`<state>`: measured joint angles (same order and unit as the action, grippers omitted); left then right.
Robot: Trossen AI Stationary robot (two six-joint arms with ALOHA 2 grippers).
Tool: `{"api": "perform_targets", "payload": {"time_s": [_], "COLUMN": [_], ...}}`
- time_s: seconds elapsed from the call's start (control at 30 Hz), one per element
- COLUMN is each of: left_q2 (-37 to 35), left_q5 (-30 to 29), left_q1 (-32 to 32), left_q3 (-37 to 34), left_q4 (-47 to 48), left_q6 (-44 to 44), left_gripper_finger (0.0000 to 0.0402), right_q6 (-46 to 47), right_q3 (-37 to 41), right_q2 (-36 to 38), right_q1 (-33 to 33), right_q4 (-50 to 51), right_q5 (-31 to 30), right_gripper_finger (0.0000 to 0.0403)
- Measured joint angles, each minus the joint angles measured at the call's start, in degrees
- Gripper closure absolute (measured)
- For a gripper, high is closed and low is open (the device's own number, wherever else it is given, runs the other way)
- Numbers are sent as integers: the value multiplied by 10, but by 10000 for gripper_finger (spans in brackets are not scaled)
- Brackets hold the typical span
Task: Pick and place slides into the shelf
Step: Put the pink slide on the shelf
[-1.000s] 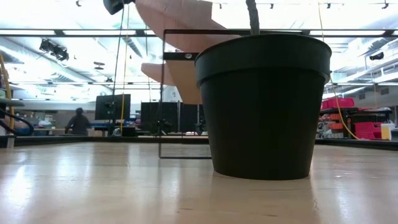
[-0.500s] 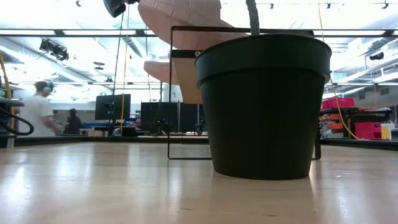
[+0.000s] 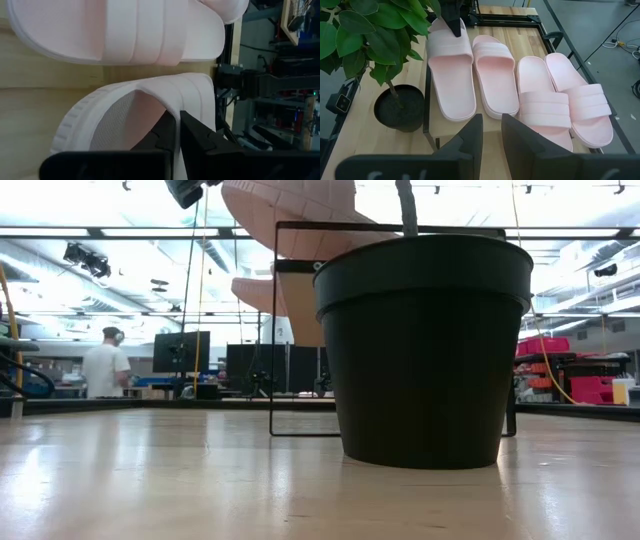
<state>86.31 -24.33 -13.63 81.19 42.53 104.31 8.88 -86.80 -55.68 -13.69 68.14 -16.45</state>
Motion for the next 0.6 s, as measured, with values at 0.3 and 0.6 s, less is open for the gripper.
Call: {"api": "perform_targets", "payload": {"time_s": [0.3,0.6], "left_q2": [-1,-1], "left_q5": [19,38], "left_q1": [11,31], "left_q3": [0,-1], "left_q4": [-4,-5], "left_q6": [-53,-111], "left_gripper_finger": [378,371], "right_q6": [1,14], "right_q3": [0,0], "right_q2": [0,0], "right_q1": [0,0], "right_q4": [0,0], "right_q5": [2,12], "right_gripper_finger": [326,326]}}
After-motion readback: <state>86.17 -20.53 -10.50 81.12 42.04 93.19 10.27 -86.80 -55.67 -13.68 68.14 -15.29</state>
